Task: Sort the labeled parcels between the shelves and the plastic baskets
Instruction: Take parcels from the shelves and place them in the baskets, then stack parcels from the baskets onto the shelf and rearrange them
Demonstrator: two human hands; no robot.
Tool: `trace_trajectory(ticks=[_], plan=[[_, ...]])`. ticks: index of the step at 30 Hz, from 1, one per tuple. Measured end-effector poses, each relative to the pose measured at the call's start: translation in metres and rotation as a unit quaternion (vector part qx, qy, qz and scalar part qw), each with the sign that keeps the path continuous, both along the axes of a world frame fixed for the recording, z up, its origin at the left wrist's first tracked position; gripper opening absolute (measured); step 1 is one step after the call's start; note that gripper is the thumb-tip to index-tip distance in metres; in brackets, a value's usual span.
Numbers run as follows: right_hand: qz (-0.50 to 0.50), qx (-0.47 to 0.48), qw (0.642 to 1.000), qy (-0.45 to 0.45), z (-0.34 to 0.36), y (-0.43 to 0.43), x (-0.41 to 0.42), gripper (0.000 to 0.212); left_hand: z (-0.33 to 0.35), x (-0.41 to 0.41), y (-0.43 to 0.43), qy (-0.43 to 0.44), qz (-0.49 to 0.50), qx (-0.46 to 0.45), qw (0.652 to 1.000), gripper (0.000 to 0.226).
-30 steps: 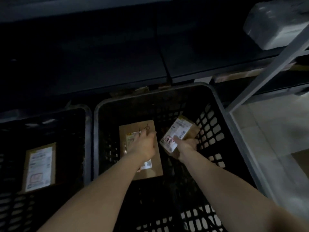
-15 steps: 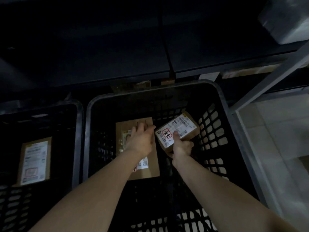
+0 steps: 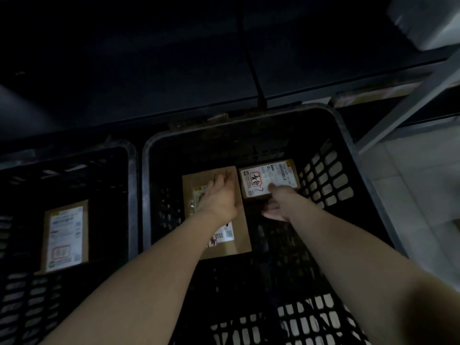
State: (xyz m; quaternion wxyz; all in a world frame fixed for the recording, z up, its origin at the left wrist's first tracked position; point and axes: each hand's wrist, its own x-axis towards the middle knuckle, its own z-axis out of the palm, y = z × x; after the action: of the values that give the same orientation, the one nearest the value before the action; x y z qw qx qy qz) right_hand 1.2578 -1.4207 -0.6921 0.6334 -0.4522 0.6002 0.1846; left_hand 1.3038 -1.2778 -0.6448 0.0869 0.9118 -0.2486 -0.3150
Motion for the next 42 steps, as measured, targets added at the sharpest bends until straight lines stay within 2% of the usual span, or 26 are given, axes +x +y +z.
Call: trace_trajectory(ticks=[2, 3, 5, 7, 11, 15, 19, 26, 32, 38, 42], plan=[[0.138, -0.119, 0.983, 0.025, 0.015, 0.002, -0.007, 0.039, 0.008, -0.002, 0.006, 0.024, -0.026, 0.014, 0.999, 0.077], [0.248, -0.210, 0.945, 0.037, 0.024, 0.003, -0.010, 0.037, 0.015, -0.003, 0.010, 0.027, -0.043, 0.018, 0.999, 0.071], [0.436, -0.372, 0.819, 0.028, 0.050, 0.010, -0.016, 0.034, 0.037, -0.005, 0.019, 0.004, -0.084, 0.021, 0.996, 0.053], [0.523, -0.446, 0.726, -0.010, 0.085, 0.023, -0.018, 0.034, 0.073, -0.005, 0.033, -0.055, -0.118, 0.017, 0.991, 0.045], [0.593, -0.545, 0.587, -0.085, 0.173, 0.065, -0.017, 0.039, 0.162, -0.003, 0.082, -0.162, -0.130, 0.018, 0.978, 0.045], [0.617, -0.598, 0.490, -0.150, 0.265, 0.117, -0.020, 0.042, 0.247, -0.020, 0.150, -0.228, -0.096, 0.040, 0.968, 0.041], [0.631, -0.640, 0.377, -0.225, 0.342, 0.169, -0.037, 0.043, 0.320, -0.066, 0.223, -0.286, -0.016, 0.066, 0.956, 0.040], [0.606, -0.642, 0.199, -0.425, 0.491, 0.325, -0.105, 0.040, 0.475, -0.218, 0.393, -0.375, 0.159, 0.118, 0.906, 0.031], [0.538, -0.582, 0.055, -0.607, 0.610, 0.541, -0.220, 0.031, 0.587, -0.404, 0.564, -0.457, 0.311, 0.199, 0.809, 0.022], [0.467, -0.436, -0.035, -0.769, 0.680, 0.767, -0.405, 0.035, 0.652, -0.626, 0.720, -0.491, 0.438, 0.292, 0.694, 0.018], [0.437, -0.349, -0.062, -0.826, 0.711, 0.882, -0.530, 0.033, 0.676, -0.770, 0.799, -0.483, 0.517, 0.339, 0.621, 0.021]])
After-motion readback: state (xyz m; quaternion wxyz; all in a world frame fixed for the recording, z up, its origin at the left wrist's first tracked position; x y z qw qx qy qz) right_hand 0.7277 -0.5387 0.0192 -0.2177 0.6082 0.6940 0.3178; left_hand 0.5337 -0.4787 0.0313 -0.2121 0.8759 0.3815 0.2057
